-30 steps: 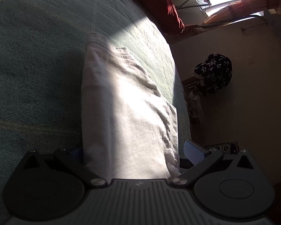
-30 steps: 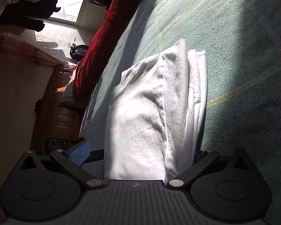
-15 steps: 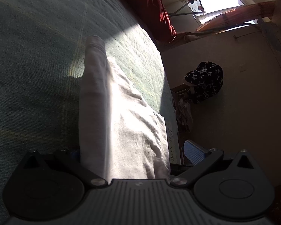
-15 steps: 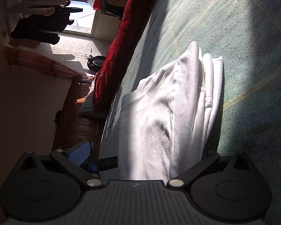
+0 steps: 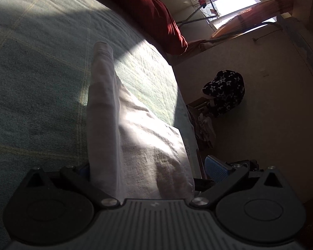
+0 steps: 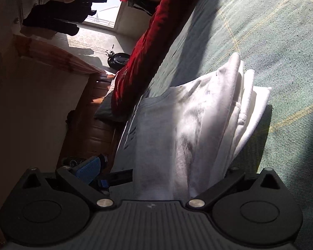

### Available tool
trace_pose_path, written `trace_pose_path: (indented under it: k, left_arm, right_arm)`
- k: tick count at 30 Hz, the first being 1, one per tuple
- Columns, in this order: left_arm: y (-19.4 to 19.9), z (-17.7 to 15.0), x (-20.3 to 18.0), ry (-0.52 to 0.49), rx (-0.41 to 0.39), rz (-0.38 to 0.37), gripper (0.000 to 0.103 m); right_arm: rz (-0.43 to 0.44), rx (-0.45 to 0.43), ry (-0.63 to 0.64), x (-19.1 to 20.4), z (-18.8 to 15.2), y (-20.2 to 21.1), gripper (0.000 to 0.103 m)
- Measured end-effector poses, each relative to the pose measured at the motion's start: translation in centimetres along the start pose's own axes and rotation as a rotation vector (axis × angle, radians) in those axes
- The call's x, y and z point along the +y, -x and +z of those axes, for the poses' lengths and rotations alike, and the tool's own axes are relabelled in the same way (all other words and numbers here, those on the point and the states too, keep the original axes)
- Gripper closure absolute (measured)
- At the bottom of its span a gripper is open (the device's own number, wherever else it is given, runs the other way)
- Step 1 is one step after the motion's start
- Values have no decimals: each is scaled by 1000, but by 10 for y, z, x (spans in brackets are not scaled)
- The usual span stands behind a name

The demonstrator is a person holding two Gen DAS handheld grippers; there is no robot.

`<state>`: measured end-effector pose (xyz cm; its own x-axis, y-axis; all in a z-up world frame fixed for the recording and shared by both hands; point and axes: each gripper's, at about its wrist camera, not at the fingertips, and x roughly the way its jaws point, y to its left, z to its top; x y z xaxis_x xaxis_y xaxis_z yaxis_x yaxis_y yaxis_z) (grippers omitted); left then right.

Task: Fold clothes
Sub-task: 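Lift the hem end with both grippers and fold it toward the collar, then lower the folded hem onto the shirt and open both grippers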

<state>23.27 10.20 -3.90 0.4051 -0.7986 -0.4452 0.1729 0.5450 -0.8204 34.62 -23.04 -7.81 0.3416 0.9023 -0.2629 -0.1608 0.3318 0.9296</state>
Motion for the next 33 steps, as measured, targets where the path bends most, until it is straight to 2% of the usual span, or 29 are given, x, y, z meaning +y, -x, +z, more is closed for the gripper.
trace_pose_path:
  k: [7, 13, 23, 33]
  left_arm:
    - [60, 0, 12, 3, -65, 23, 1]
    - [126, 2, 34, 21, -134, 54, 1]
    - [234, 29, 86, 55, -233, 134, 1]
    - [314, 65, 169, 138, -331, 198, 1]
  right_arm:
    - [-12, 71, 87, 38, -16, -41, 0]
    - [-2, 139, 149, 76, -32, -92, 0]
    - [56, 257, 218, 127, -61, -210, 0]
    - [71, 357, 290, 155, -86, -336, 0]
